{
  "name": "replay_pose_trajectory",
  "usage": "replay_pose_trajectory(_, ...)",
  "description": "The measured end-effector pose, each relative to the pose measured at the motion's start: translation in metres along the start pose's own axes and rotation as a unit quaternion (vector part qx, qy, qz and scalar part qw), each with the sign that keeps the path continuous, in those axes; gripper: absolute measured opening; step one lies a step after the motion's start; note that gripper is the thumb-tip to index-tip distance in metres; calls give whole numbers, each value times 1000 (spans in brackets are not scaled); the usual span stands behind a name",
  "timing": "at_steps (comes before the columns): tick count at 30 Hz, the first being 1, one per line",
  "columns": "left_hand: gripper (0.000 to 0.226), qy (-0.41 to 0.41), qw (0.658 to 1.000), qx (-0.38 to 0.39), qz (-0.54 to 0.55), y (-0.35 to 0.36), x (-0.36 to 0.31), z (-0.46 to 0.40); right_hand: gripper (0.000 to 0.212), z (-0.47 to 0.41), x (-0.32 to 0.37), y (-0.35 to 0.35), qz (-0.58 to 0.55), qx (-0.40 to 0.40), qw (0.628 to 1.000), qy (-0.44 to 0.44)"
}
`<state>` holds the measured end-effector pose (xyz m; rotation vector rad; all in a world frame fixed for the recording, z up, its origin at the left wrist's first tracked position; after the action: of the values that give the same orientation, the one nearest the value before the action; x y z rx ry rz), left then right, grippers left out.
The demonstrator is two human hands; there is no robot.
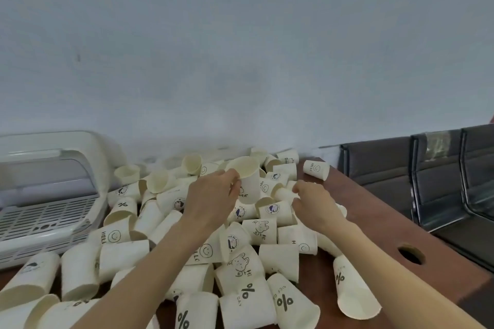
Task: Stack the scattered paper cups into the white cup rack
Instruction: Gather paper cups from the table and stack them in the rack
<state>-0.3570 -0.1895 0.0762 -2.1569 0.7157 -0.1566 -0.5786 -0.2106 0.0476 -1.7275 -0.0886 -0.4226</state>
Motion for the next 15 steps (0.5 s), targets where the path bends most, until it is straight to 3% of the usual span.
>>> replay_pose_trajectory(15, 26, 7, 998, 59, -5, 99, -32, -93, 27, -129, -90, 28, -15, -8, 990, 140)
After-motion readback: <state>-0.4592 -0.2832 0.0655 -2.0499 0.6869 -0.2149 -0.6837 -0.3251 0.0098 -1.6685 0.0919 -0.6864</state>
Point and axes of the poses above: each hand's wrist, its own z-axis away from the middle knuckle, its own y-axis out of the palm, x = y × z, the point moved 5 cm from there along -z, towards the middle knuckle, and after that the axes turned 14 degrees about y, right-handed, at the moved point
